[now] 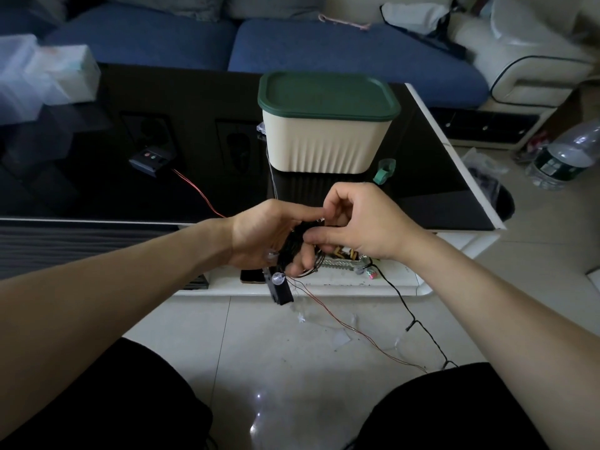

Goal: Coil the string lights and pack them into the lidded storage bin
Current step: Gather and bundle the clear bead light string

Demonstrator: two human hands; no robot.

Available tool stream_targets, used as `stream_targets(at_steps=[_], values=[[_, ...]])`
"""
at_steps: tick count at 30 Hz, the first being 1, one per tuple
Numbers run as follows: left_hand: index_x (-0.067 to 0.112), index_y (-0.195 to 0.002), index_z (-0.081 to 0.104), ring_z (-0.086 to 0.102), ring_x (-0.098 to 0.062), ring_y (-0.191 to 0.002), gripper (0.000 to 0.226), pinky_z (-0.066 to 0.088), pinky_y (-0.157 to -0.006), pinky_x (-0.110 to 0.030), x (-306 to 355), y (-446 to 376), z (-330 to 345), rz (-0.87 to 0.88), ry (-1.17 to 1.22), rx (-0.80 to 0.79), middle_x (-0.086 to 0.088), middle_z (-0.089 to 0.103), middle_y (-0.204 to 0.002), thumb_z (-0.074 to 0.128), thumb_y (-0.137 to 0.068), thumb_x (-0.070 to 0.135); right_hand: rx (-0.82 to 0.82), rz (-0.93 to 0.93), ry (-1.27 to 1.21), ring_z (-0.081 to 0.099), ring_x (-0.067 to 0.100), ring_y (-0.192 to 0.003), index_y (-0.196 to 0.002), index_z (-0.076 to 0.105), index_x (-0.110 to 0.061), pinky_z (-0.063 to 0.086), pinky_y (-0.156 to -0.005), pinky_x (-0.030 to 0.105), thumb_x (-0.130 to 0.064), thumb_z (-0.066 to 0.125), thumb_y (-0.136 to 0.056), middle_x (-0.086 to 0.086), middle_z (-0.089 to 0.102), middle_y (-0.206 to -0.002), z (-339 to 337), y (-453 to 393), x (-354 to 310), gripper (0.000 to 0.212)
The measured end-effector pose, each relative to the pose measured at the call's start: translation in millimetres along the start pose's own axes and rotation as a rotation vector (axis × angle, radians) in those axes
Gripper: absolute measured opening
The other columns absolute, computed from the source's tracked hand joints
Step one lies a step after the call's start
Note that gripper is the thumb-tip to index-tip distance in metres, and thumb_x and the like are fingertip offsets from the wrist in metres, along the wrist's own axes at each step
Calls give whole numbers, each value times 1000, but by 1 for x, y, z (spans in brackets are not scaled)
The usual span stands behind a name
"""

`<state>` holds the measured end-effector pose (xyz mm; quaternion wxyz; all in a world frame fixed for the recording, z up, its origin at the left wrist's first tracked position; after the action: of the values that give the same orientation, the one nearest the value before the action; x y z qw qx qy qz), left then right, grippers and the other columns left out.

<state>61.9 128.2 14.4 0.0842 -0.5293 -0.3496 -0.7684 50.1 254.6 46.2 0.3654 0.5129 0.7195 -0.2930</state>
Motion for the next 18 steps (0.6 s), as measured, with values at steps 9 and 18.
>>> stream_targets(at_steps=[9,18], values=[[1,-98,64,62,-15,-57,34,40,-57,-23,-7,0,5,0,-50,-41,-9,74,-85,55,-91,33,-47,1,-8,57,4,-47,-66,62,-14,44,-49,17,-12,94,-64,-8,61,-52,11,-1,-3,32],[7,-55,60,24,-9,-36,56,22,-45,-21,-10,4,-1,-82,-224,-177,2,31,-40,45,-97,42,-346,110,-180,66,18,-74,-80,64,-13,53,-71,31,-28,89,-56,9,73,-76,13,5,4,38]])
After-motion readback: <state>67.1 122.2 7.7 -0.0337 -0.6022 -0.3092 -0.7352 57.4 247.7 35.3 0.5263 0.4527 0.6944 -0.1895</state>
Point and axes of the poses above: each hand's wrist, its own y-axis away from the middle knuckle, its own z-axis out of the palm, x = y × z, the point moved 6 cm from there along -y, towards the middle knuckle
